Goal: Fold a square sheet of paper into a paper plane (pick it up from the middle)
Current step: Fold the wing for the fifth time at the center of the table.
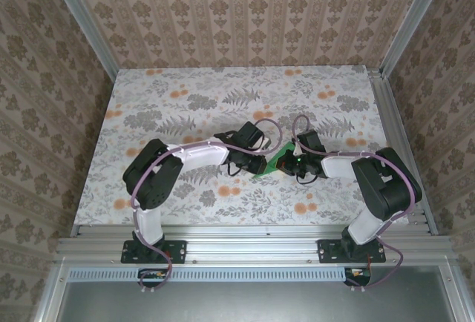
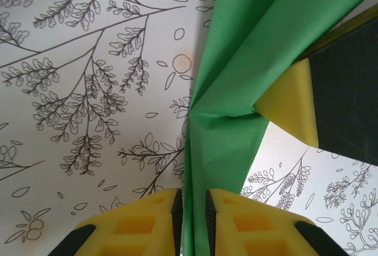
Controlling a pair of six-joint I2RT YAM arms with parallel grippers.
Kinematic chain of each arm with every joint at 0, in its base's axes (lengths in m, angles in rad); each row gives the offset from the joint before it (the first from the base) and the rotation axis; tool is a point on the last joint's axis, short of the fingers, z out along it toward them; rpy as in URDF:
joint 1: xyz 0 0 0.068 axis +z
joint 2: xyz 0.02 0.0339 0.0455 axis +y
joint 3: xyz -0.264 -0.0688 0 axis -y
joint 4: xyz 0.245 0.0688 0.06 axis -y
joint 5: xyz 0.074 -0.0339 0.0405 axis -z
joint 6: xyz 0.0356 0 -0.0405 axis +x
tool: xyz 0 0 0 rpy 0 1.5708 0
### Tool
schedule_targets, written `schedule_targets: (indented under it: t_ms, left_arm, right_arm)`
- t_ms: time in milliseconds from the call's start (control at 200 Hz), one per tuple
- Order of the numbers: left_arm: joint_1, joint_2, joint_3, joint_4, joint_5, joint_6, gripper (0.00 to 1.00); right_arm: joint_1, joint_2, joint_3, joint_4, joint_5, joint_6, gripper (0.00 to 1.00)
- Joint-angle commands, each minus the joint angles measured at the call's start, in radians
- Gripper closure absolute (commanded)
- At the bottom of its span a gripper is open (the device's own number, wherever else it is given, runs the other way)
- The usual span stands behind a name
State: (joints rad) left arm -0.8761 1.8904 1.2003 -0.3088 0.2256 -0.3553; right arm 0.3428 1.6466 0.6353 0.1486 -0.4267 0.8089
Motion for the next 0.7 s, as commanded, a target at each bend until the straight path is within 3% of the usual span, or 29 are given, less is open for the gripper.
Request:
schedule_targets:
  t_ms: [0,695]
  left_arm:
    - [-0.010,0.022,0.001,0.002,0.027,0.018,0.79]
    - [-0.030,0.077,-0.018,-0.035,-0.029,0.056,0.80]
  right_arm:
    - [-0.004,0.039,-0.009,-0.100,0.047,-0.019,1.00]
    - [-0.004,0.005,-0.009,-0.096,0.043,-0.010,1.00]
